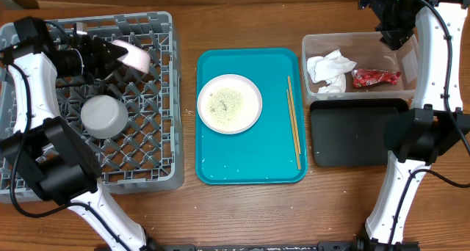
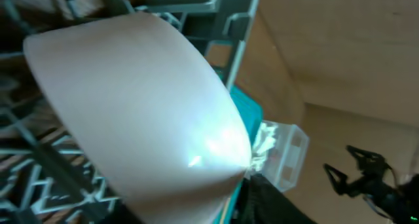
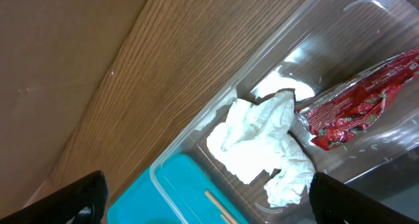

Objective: Sort waste into correct bins and load items into the dishwasher
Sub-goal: 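Carry the pink bowl to the grey rack and set it down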

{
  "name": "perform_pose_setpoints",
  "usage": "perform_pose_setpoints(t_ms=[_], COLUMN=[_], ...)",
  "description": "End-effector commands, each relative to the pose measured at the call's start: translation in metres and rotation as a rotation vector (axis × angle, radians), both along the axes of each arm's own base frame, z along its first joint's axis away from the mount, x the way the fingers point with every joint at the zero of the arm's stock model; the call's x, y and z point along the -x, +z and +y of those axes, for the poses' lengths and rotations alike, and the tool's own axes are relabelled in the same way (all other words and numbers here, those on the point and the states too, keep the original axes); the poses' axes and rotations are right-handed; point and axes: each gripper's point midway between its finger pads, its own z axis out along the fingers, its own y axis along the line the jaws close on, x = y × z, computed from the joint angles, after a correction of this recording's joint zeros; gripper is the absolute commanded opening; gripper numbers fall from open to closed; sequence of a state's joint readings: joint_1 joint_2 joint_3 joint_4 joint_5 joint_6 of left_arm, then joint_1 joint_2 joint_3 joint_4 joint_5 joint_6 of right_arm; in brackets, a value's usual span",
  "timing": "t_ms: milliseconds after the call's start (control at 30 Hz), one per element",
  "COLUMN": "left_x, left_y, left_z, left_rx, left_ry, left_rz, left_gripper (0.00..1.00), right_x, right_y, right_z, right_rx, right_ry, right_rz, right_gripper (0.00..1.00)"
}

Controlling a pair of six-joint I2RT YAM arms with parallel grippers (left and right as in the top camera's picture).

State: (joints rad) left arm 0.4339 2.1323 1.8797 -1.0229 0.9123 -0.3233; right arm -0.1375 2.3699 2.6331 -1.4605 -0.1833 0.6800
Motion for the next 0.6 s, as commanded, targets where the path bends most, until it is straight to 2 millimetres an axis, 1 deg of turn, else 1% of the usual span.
perform_pose_setpoints(t_ms=[0,67,200,267,367,500,567], left_x=[0.002,0.002,0.006,0.009,0.014,0.024,0.028], left_y=[-0.008,-0.007,0.000,0.006,0.016,0.028,0.034], left_z=[0.012,0.010,0.010,0.011,0.019,0.036,0.041], left_rx=[-0.058,-0.064,-0.077,-0.103,-0.182,-0.322,-0.373], left_ry=[0.020,0.010,0.006,-0.003,0.004,0.036,0.046], left_rz=[0.019,0.011,0.032,0.038,0.072,0.137,0.156], left_gripper=[0.52,0.55,0.55,0.54,0.54,0.55,0.56], right_x=[0.000,0.000,0.000,0.000,0.000,0.000,0.000], right_y=[0.025,0.025,0.025,0.025,0.025,0.025,0.025], right_z=[-0.002,-0.002,-0.002,-0.002,-0.002,-0.002,-0.002], right_rx=[0.006,0.006,0.007,0.006,0.006,0.007,0.006], right_ry=[-0.004,-0.004,-0.005,-0.005,-0.004,-0.004,-0.005], right_rz=[-0.061,-0.061,-0.061,-0.061,-0.061,-0.061,-0.061], right_gripper=[1.00,1.00,1.00,1.00,1.00,1.00,1.00])
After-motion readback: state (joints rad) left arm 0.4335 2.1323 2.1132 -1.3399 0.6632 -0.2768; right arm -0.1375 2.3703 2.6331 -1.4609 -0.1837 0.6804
